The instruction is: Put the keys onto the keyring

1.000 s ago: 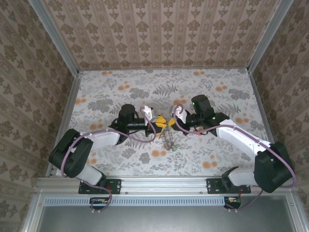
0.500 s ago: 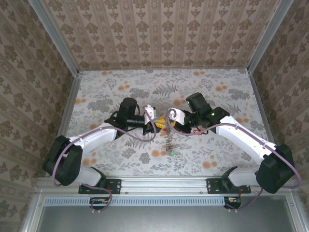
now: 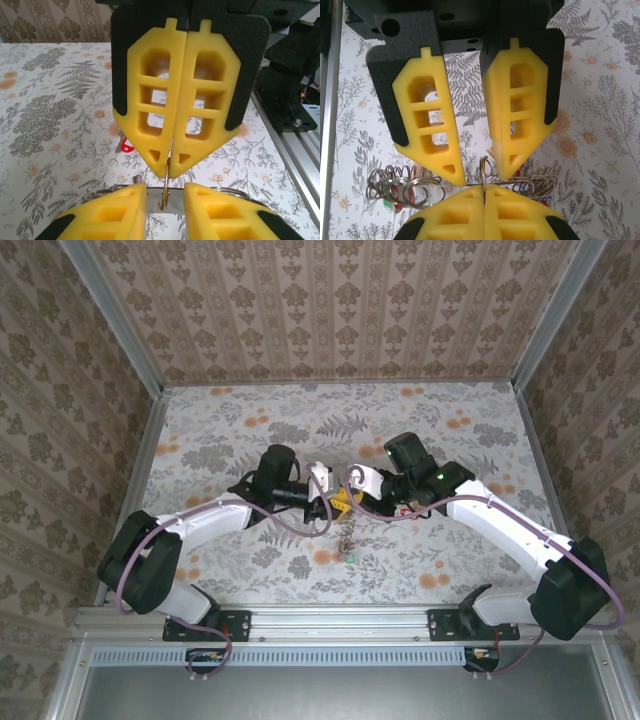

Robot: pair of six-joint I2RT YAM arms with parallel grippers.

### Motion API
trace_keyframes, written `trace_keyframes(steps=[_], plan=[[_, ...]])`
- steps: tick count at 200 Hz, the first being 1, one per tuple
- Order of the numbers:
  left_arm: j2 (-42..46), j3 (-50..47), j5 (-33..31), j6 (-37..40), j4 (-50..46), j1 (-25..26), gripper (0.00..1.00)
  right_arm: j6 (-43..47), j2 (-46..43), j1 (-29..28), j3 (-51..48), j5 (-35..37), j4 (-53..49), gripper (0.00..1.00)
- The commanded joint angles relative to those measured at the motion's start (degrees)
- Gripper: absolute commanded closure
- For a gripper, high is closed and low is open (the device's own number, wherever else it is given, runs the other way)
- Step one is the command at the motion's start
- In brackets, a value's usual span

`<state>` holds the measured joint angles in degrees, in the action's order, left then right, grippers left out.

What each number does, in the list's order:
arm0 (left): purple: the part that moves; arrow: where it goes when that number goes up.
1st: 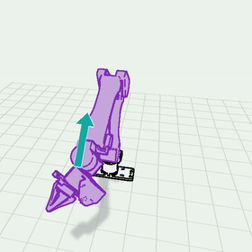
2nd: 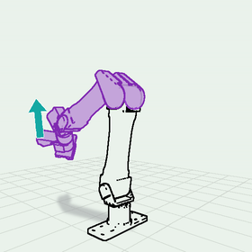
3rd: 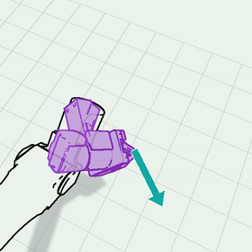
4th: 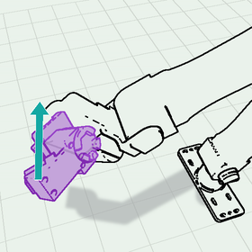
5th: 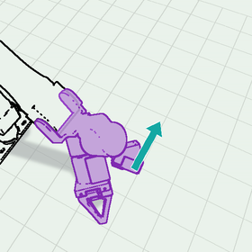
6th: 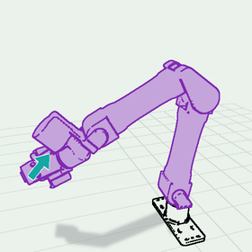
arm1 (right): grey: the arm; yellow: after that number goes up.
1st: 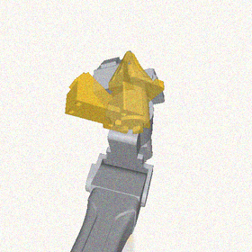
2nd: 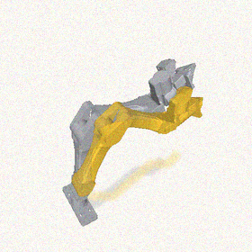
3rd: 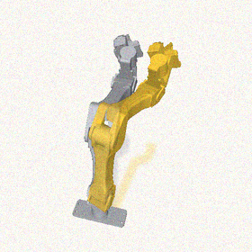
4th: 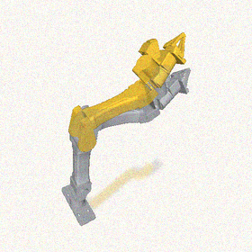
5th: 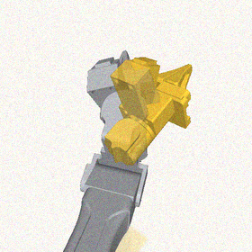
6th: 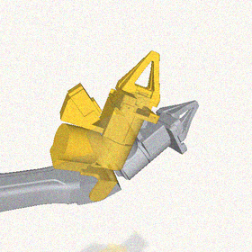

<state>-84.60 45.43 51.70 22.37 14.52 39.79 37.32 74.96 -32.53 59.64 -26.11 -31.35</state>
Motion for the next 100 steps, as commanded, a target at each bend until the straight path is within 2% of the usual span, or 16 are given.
trace_keyframes(steps=[1,10,27,39,51,80,90,100], plan=[[-0.65,2.07,1.21,0.92,1.06,0.54,0.84,-0.23,-0.63,-0.42,1.44,-2.9,2.48,1.0],[-0.6,2.15,1.13,1.26,0.87,0.57,0.93,-0.23,-0.47,-0.42,1.7,-3.03,2.22,1.0],[-0.74,2.41,0.94,1.56,0.59,0.68,1.0,-0.13,-0.19,-0.42,2.27,-3.15,1.52,1.0],[-0.82,2.5,0.35,1.69,0.36,0.74,1.0,-0.78,-0.62,-0.42,2.05,-3.52,2.13,1.0],[-0.65,1.63,-0.71,0.61,2.58,0.6,1.0,-1.37,-1.81,-0.35,0.34,-3.17,4.24,0.96],[-0.96,-2.7,0.62,-6.13,15.48,-0.48,1.0,-2.43,-4.27,2.36,-7.04,-6.51,12.45,0.85],[-1.17,-3.85,1.17,-8.09,19.39,-0.62,1.0,-3.32,-4.37,3.51,-8.69,-8.47,15.02,0.78],[-1.47,-4.63,1.63,-9.6,22.53,-0.68,1.0,-3.97,-4.22,4.28,-10.17,-10.28,16.98,0.78]])
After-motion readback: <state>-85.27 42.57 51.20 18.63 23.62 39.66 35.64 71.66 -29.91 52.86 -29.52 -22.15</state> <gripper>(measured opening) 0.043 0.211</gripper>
